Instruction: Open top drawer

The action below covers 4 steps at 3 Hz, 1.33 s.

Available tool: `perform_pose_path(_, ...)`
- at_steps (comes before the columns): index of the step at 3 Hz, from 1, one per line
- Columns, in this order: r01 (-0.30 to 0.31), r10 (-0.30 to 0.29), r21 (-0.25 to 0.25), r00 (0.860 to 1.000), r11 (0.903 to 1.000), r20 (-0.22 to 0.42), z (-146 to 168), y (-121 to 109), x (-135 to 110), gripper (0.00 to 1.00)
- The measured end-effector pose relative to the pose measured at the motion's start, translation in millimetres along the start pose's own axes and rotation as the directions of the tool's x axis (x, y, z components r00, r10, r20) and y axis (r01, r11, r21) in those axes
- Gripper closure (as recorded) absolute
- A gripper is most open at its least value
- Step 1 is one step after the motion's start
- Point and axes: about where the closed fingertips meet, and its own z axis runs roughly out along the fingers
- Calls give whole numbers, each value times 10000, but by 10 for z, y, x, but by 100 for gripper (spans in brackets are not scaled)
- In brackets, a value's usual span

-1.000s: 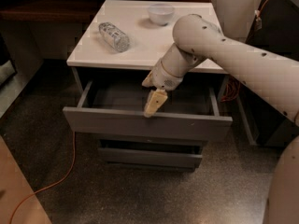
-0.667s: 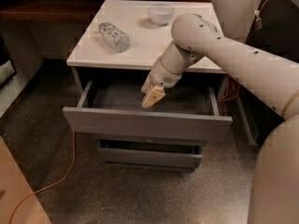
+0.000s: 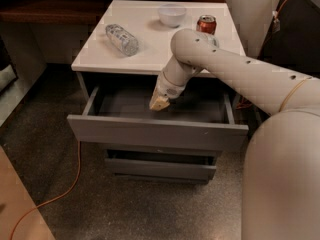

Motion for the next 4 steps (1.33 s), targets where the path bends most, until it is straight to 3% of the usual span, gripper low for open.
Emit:
perform_pose_path(2,-204,219,263,9980,9994,-588,360,-165,74,100)
perform_pose_path(4,-652,663,144,9928,9978,-1000,630,20,225,100)
